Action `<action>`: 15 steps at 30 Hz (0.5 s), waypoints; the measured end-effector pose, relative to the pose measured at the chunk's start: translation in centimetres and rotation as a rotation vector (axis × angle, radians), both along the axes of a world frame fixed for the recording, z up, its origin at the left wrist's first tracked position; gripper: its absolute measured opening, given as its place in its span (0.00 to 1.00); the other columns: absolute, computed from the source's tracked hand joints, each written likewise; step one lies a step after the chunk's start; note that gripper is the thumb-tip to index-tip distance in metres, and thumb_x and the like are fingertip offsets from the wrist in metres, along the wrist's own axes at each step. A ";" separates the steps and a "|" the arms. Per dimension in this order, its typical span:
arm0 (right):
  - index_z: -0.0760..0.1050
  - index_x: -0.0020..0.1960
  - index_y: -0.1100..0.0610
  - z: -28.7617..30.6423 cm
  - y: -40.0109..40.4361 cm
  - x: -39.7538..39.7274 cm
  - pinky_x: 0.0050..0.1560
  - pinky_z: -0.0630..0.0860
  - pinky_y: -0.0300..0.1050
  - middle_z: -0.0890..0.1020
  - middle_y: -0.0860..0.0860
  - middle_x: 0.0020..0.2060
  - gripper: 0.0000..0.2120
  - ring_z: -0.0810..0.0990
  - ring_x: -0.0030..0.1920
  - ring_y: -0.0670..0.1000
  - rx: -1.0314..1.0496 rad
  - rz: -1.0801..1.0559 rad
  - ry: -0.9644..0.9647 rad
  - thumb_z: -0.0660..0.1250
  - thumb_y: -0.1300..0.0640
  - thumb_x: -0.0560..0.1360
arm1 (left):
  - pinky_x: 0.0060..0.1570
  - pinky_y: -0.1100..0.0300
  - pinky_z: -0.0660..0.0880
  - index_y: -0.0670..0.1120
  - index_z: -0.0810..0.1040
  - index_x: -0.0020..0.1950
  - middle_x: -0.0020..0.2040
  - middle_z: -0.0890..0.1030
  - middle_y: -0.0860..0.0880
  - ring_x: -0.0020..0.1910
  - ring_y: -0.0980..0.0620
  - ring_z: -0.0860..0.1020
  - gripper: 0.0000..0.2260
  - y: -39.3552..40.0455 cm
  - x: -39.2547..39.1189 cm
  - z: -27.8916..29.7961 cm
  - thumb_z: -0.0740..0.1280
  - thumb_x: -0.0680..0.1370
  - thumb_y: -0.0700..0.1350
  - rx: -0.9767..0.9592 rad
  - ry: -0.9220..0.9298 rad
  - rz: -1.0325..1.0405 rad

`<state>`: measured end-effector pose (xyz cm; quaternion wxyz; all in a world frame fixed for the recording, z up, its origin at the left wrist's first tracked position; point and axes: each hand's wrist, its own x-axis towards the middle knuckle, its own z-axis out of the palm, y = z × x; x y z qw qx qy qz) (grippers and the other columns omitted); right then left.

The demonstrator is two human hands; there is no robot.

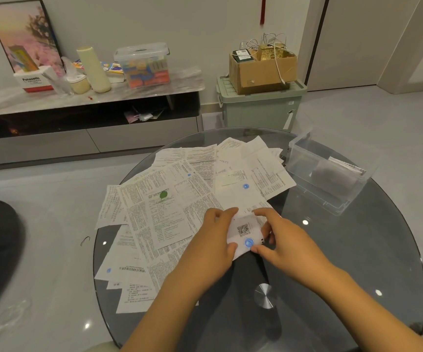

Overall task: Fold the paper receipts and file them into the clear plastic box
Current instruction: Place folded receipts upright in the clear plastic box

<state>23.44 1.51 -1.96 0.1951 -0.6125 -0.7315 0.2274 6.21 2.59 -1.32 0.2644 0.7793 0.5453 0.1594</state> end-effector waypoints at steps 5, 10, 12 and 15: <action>0.64 0.66 0.47 -0.8 0.0 -0.5 0.42 0.68 0.37 0.73 0.42 0.41 0.25 0.69 0.39 0.41 0.046 -0.089 0.039 0.68 0.47 0.73 | 0.59 0.65 0.67 0.55 0.57 0.75 0.72 0.55 0.52 0.69 0.55 0.62 0.28 0.3 -0.1 -0.5 0.64 0.78 0.44 0.053 0.077 -0.001; 0.66 0.59 0.48 -1.0 0.0 -0.8 0.44 0.68 0.37 0.70 0.44 0.47 0.19 0.70 0.47 0.45 0.082 -0.127 0.040 0.70 0.49 0.72 | 0.70 0.56 0.61 0.60 0.58 0.74 0.75 0.51 0.54 0.72 0.52 0.58 0.28 0.5 -0.1 -0.6 0.64 0.77 0.42 0.051 0.113 -0.045; 0.72 0.55 0.49 -1.1 0.0 -0.8 0.49 0.68 0.38 0.71 0.45 0.52 0.13 0.69 0.53 0.47 0.140 -0.094 -0.005 0.70 0.51 0.73 | 0.70 0.57 0.61 0.60 0.58 0.74 0.75 0.52 0.53 0.72 0.52 0.58 0.28 0.6 -0.1 -0.5 0.63 0.78 0.42 0.033 0.093 -0.052; 0.79 0.56 0.49 -1.2 0.3 -0.9 0.55 0.61 0.38 0.75 0.45 0.58 0.10 0.68 0.59 0.50 0.217 0.033 -0.117 0.68 0.52 0.74 | 0.70 0.59 0.59 0.59 0.55 0.75 0.75 0.53 0.53 0.73 0.55 0.56 0.29 0.6 -0.2 -0.4 0.63 0.79 0.45 0.020 0.075 -0.068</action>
